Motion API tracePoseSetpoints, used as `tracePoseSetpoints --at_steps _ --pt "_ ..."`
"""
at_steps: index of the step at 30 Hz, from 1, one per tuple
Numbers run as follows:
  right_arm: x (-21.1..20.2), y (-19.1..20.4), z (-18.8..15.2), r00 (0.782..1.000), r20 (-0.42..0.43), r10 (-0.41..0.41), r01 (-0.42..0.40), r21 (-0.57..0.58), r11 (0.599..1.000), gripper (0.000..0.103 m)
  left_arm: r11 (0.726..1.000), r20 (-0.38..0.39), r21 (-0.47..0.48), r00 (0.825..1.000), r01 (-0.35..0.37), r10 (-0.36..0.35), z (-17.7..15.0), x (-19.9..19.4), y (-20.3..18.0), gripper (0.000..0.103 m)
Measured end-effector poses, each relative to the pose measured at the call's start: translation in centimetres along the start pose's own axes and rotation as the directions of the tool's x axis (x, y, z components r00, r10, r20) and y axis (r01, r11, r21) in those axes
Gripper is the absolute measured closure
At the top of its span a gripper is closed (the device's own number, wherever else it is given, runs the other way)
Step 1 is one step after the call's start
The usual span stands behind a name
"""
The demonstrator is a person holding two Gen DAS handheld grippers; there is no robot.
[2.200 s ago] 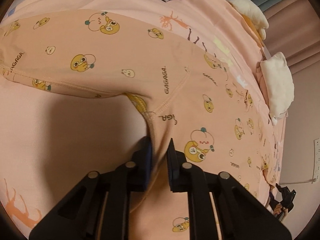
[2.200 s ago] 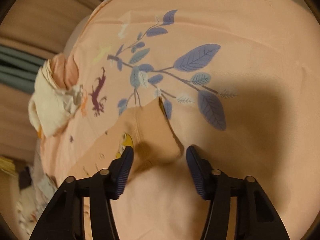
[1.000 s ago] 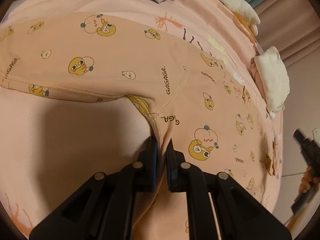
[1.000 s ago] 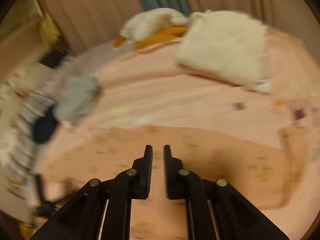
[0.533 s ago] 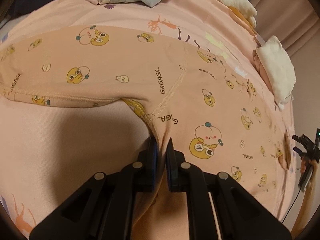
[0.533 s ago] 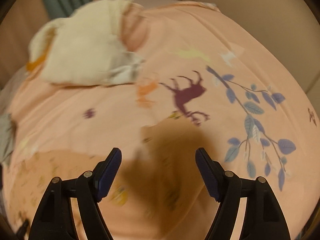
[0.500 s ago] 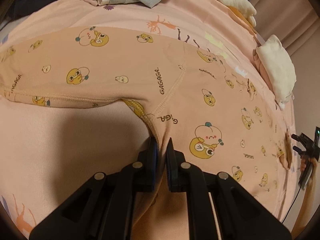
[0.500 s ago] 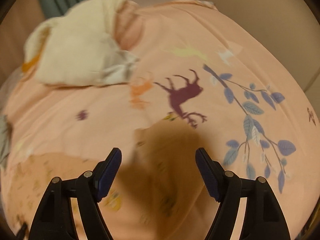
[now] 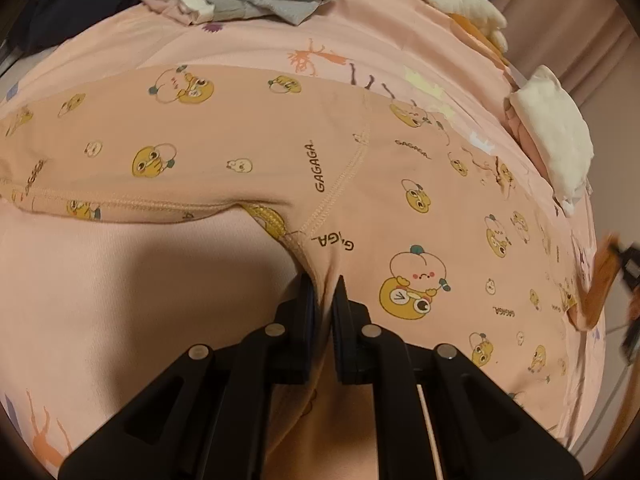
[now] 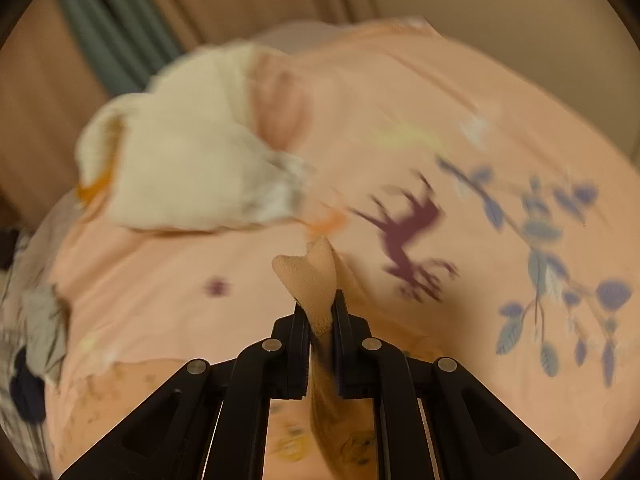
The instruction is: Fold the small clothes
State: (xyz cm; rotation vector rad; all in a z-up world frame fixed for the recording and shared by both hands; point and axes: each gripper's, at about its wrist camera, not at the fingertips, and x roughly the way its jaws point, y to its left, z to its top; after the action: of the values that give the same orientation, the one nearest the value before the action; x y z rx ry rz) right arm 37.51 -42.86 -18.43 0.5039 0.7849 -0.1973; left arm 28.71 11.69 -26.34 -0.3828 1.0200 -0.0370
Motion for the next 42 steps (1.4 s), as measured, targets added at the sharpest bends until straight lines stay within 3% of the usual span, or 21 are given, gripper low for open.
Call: tracePoseSetpoints --at_steps 5,8,10,12,13,16,19,22,24,27,29,31,33,35,37,39,41,42 --pt "-4.1 8.2 -0.7 0.973 0.012 0.231 -0.228 -0.119 0.966 0.092 0.996 0.017 -0.06 0.998 0.066 -0.065 -0.2 0.0 1.2 0.093" --pt "-4.8 14.6 -3.0 0.941 -0.028 0.338 -0.336 -0.22 0.916 0.092 0.985 0.005 -0.139 0.994 0.106 -0.106 -0.1 0.0 2.0 0.094" --pt "-4.6 19.1 -4.4 0.922 -0.062 0.382 -0.384 -0.282 0.879 0.092 0.975 0.018 -0.181 0.992 0.126 -0.125 -0.3 -0.1 2.3 0.094" --pt "-4.3 21.2 -6.0 0.911 -0.086 0.403 -0.409 -0.301 0.861 0.092 0.979 0.026 -0.164 0.993 0.121 -0.119 -0.4 -0.3 1.9 0.094" --pt "-4.1 22.9 -6.9 0.896 -0.112 0.43 -0.443 -0.304 0.843 0.092 0.981 0.026 -0.154 0.993 0.114 -0.112 -0.5 -0.4 1.7 0.094" --pt "-4.2 26.7 -9.5 0.88 -0.172 0.442 -0.474 -0.357 0.805 0.092 0.978 0.046 -0.179 0.993 0.111 -0.105 -0.7 -0.6 1.6 0.094" --pt "-3.3 30.8 -12.9 0.895 -0.235 0.378 -0.445 -0.444 0.778 0.092 0.986 0.083 -0.149 0.994 0.078 -0.066 -1.3 -0.8 1.0 0.095" --pt "-2.2 33.3 -16.1 0.872 -0.316 0.374 -0.485 -0.457 0.746 0.092 0.995 0.11 -0.093 0.994 0.021 -0.011 -1.6 -0.9 0.1 0.094" --pt "-1.3 34.2 -17.7 0.866 -0.359 0.349 -0.491 -0.475 0.73 0.092 0.995 0.122 -0.101 0.992 0.026 -0.013 -1.7 -1.0 0.4 0.094" --pt "0.1 34.9 -19.8 0.882 -0.386 0.271 -0.45 -0.514 0.73 0.092 0.985 0.131 -0.143 0.989 0.093 -0.074 -1.8 -0.9 1.6 0.094" --pt "0.5 33.8 -19.6 0.875 -0.416 0.249 -0.45 -0.507 0.735 0.08 0.973 0.126 -0.173 0.984 0.15 -0.129 -1.6 -0.8 2.5 0.094" --pt "0.0 32.8 -18.9 0.888 -0.397 0.23 -0.425 -0.522 0.74 0.068 0.959 0.116 -0.211 0.979 0.188 -0.167 -1.3 -0.7 3.0 0.094" --pt "-1.6 31.0 -17.7 0.921 -0.328 0.21 -0.37 -0.571 0.732 0.057 0.95 0.094 -0.237 0.978 0.204 -0.187 -0.9 -0.7 3.0 0.093" --pt "-3.4 28.7 -16.4 0.955 -0.235 0.181 -0.291 -0.625 0.725 0.039 0.953 0.063 -0.239 0.982 0.188 -0.178 -0.5 -1.3 2.7 0.093" --pt "-5.5 25.7 -15.1 0.979 -0.134 0.154 -0.203 -0.674 0.71 0.034 0.963 0.046 -0.227 0.989 0.144 -0.137 -0.1 -2.5 2.2 0.085" --pt "-6.8 23.2 -14.2 0.991 -0.066 0.114 -0.127 -0.708 0.694 0.03 0.973 0.083 -0.199 0.991 0.117 -0.102 0.1 -4.4 1.6 0.075" --pt "-7.4 20.0 -13.8 0.999 0.006 0.039 -0.022 -0.73 0.683 0.027 0.971 0.125 -0.181 0.983 0.154 -0.133 0.6 -5.9 0.8 0.059" --pt "-7.5 18.5 -13.6 1.0 0.025 0.008 0.013 -0.727 0.686 0.027 0.966 0.135 -0.176 0.976 0.191 -0.168 0.8 -6.5 0.3 0.057"
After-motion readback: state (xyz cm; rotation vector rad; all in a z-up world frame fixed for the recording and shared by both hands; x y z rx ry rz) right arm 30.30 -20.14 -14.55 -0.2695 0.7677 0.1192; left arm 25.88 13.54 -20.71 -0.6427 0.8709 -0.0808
